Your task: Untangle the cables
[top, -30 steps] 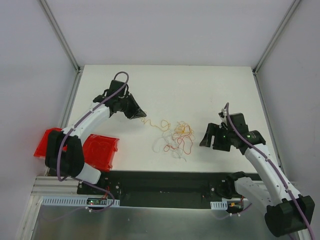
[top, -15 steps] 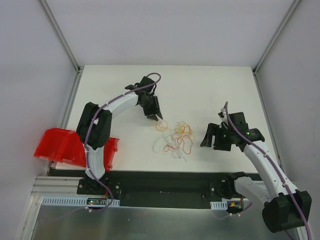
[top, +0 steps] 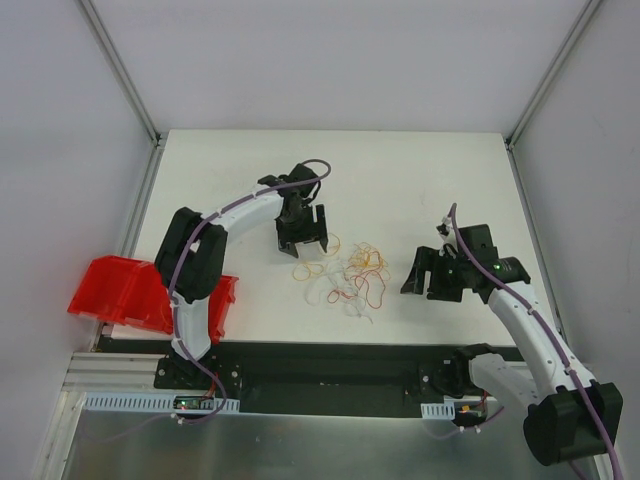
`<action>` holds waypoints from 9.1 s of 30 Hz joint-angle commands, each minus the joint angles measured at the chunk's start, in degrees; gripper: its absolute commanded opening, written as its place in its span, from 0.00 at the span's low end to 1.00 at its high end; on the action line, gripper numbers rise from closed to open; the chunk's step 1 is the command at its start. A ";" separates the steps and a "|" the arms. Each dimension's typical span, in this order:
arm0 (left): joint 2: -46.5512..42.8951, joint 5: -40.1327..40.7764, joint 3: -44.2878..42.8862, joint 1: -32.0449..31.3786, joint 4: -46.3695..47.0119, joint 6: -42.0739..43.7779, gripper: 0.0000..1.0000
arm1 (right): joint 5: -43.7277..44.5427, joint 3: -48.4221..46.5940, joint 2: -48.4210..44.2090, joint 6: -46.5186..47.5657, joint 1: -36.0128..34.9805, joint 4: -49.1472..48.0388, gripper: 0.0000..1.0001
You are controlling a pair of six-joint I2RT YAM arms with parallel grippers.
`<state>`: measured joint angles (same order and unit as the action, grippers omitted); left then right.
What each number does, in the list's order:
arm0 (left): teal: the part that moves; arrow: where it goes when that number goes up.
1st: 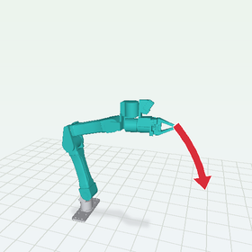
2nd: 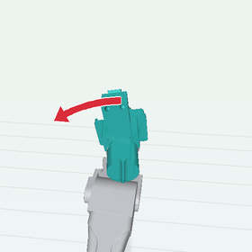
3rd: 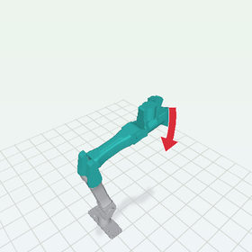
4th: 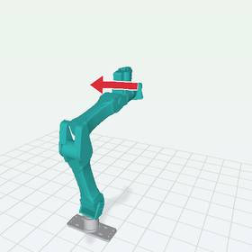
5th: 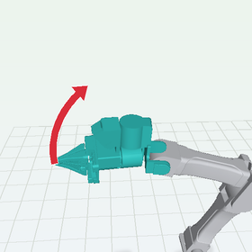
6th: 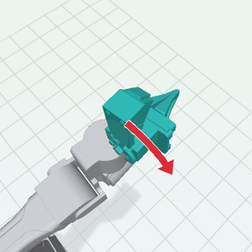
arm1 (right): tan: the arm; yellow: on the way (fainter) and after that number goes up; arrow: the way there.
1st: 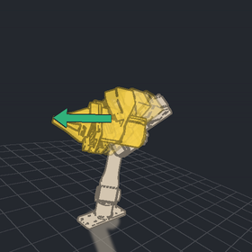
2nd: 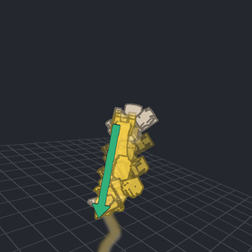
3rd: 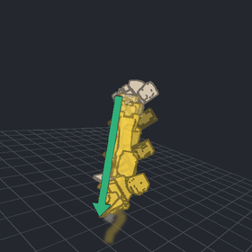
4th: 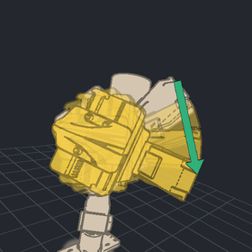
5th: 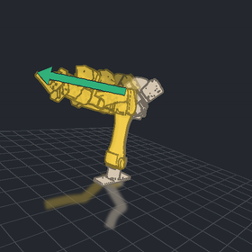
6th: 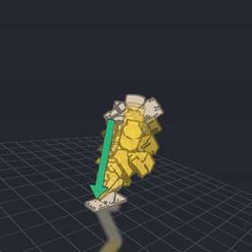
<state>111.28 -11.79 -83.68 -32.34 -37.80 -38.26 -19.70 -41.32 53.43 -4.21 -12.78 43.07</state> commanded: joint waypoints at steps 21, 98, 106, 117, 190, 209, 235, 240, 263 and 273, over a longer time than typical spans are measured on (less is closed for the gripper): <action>4.37 -7.27 -2.10 4.47 -9.83 -39.16 0.99 | -2.00 1.15 -2.36 0.69 1.44 -1.32 0.79; -39.99 36.49 25.94 48.60 -27.24 -14.74 0.67 | -6.84 0.98 -0.17 1.04 1.17 -1.32 0.78; -45.19 36.06 22.07 48.60 -27.50 -10.97 0.80 | -7.19 -0.69 2.03 1.48 1.09 0.00 0.78; -45.28 26.37 26.28 39.74 -25.12 -9.01 0.72 | -8.95 -4.11 5.89 0.78 -0.32 2.63 0.77; -54.87 29.45 35.60 64.59 -13.19 -5.78 0.00 | -4.82 -24.60 27.96 -8.10 -20.10 8.00 0.76; -47.64 26.65 37.29 63.89 -10.61 -4.55 0.48 | -5.34 -23.19 27.87 -9.15 -20.01 6.33 0.76; -29.82 18.72 16.27 61.17 -5.88 16.11 0.66 | -5.78 -25.39 31.03 -8.36 -19.92 6.85 0.76; -26.39 26.81 15.04 59.41 -6.67 17.95 0.52 | -5.70 -25.39 31.03 -8.27 -19.83 6.85 0.76; -21.54 40.89 16.08 53.17 -14.93 5.48 0.40 | -5.78 -24.77 30.68 -7.75 -19.57 6.77 0.76; -41.91 22.28 27.06 49.12 -15.28 6.80 0.64 | -6.31 -22.32 28.58 -8.71 -19.66 4.75 0.76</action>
<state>78.46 20.86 -61.12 17.19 -50.85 -30.61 -24.93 -64.27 85.03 -12.82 -32.53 48.71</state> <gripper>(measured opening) 0.576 0.757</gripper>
